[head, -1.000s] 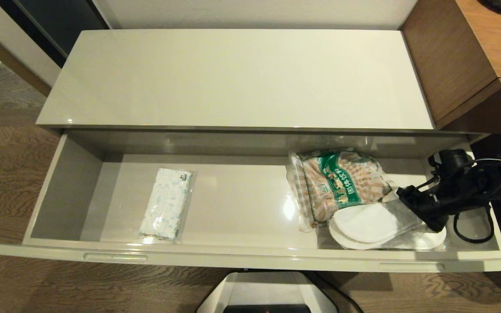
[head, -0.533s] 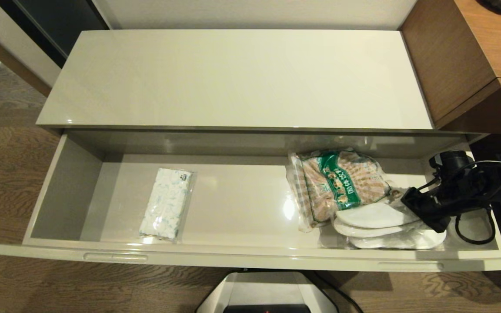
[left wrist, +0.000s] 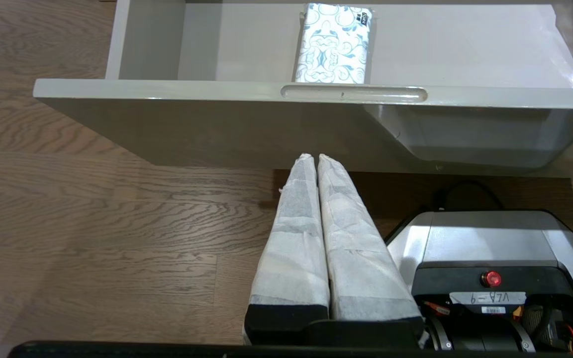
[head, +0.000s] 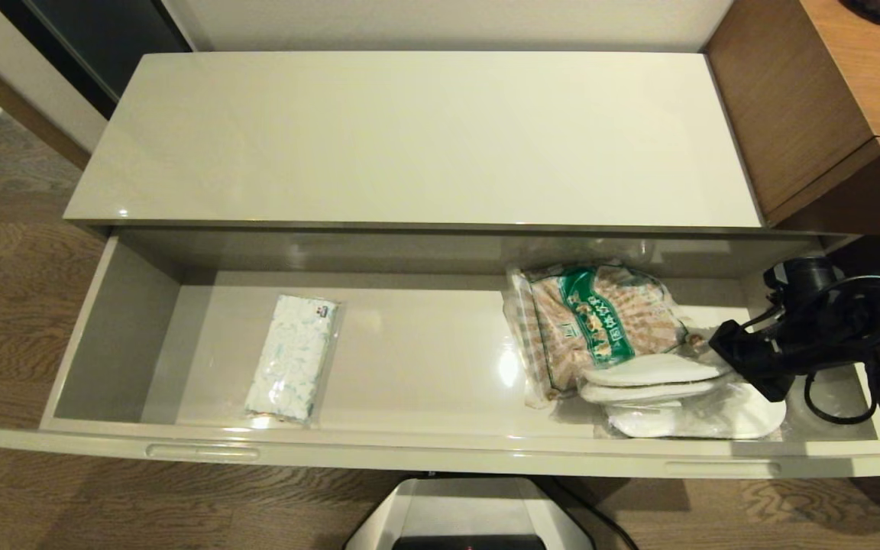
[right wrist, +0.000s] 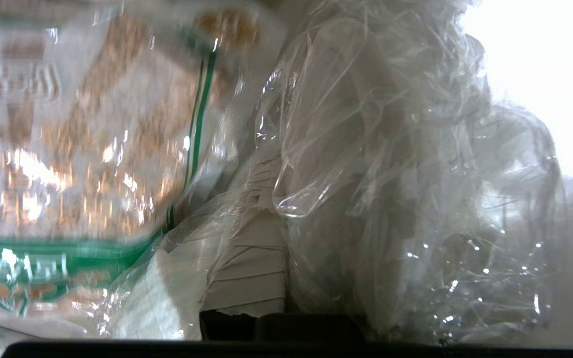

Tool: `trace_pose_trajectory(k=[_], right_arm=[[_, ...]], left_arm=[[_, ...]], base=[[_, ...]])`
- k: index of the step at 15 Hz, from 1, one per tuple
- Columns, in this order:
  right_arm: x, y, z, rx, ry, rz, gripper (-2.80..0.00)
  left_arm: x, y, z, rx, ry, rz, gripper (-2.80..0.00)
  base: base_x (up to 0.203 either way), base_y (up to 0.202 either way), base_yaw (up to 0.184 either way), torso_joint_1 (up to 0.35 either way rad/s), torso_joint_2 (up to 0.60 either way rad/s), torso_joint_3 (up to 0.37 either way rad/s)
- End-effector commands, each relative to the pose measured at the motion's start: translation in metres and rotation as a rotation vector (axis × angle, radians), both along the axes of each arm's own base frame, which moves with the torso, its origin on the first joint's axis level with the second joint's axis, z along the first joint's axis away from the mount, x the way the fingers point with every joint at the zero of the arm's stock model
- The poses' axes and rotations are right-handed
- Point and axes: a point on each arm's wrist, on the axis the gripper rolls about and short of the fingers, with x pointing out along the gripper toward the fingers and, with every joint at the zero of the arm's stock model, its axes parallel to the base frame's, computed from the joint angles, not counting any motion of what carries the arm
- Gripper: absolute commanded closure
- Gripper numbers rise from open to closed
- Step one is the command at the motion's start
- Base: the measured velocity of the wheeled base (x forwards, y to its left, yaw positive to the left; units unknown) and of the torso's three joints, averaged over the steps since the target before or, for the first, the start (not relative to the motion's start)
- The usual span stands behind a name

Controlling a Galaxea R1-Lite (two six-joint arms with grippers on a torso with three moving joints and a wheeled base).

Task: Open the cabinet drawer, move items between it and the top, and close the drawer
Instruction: Take out the disposable slippers from the drawer, then place the disposable slippers on the table

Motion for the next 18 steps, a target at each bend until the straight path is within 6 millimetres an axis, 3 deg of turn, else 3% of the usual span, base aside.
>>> trace_pose_trajectory(k=[1, 5, 7, 11, 15, 16, 18], right_arm=[[-0.011, 0.003, 0.021, 0.002, -0.044, 0.007, 0.0], [-0.038, 0.016, 0.062, 0.025, -0.089, 0.05, 0.0], [-0.058, 0.024, 0.095, 0.027, -0.14, 0.072, 0.0], [-0.13, 0.052, 0.182, 0.02, -0.243, 0.151, 0.0], [-0.211, 0.067, 0.236, 0.014, -0.283, 0.215, 0.0], [-0.227, 0.067, 0.25, 0.002, -0.317, 0.213, 0.0], [-0.234, 0.067, 0.282, -0.048, -0.399, 0.192, 0.0]], left_arm=[[0.0, 0.0, 0.0, 0.0, 0.001, 0.0, 0.0], [0.0, 0.0, 0.0, 0.0, 0.001, 0.0, 0.0], [0.0, 0.0, 0.0, 0.0, 0.001, 0.0, 0.0], [0.0, 0.0, 0.0, 0.0, 0.001, 0.0, 0.0], [0.0, 0.0, 0.0, 0.0, 0.001, 0.0, 0.0], [0.0, 0.0, 0.0, 0.0, 0.001, 0.0, 0.0], [0.0, 0.0, 0.0, 0.0, 0.001, 0.0, 0.0]], base=[[0.0, 0.0, 0.0, 0.0, 0.0, 0.0], [0.0, 0.0, 0.0, 0.0, 0.0, 0.0], [0.0, 0.0, 0.0, 0.0, 0.0, 0.0], [0.0, 0.0, 0.0, 0.0, 0.0, 0.0], [0.0, 0.0, 0.0, 0.0, 0.0, 0.0], [0.0, 0.0, 0.0, 0.0, 0.0, 0.0], [0.0, 0.0, 0.0, 0.0, 0.0, 0.0]])
